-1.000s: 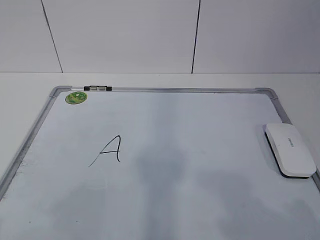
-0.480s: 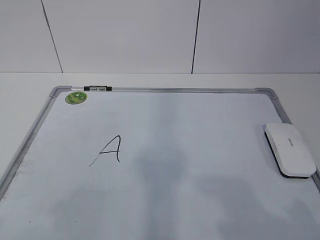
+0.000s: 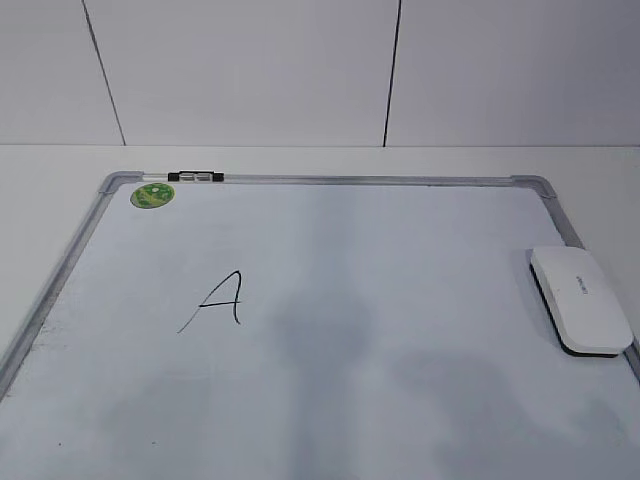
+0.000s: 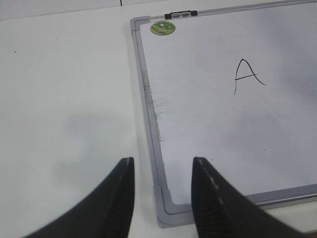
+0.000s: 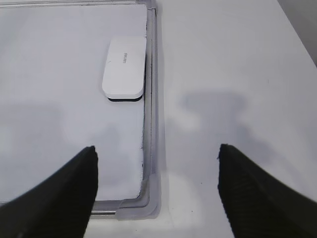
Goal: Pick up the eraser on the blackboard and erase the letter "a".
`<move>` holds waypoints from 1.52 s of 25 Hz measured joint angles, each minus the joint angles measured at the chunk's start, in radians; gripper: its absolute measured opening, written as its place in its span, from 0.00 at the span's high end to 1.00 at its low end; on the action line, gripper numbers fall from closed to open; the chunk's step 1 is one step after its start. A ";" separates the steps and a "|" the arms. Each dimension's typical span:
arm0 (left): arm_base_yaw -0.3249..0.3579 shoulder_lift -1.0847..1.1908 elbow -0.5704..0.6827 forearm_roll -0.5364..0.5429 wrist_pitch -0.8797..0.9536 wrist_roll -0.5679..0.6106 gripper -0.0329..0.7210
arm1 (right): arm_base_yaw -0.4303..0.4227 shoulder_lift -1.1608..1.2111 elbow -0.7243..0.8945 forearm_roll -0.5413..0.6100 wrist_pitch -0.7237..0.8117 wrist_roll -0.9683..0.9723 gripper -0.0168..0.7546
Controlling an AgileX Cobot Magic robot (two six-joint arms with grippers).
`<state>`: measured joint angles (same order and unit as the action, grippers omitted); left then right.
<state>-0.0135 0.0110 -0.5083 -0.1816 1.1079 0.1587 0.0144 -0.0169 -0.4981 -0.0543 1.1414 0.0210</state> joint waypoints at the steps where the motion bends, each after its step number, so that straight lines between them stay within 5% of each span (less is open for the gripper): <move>1: 0.000 0.000 0.000 0.000 0.000 0.000 0.58 | 0.000 0.000 0.000 0.000 0.000 0.000 0.20; 38: 0.000 0.000 0.000 0.000 0.000 0.000 0.63 | 0.000 0.000 0.000 0.000 0.000 0.000 0.21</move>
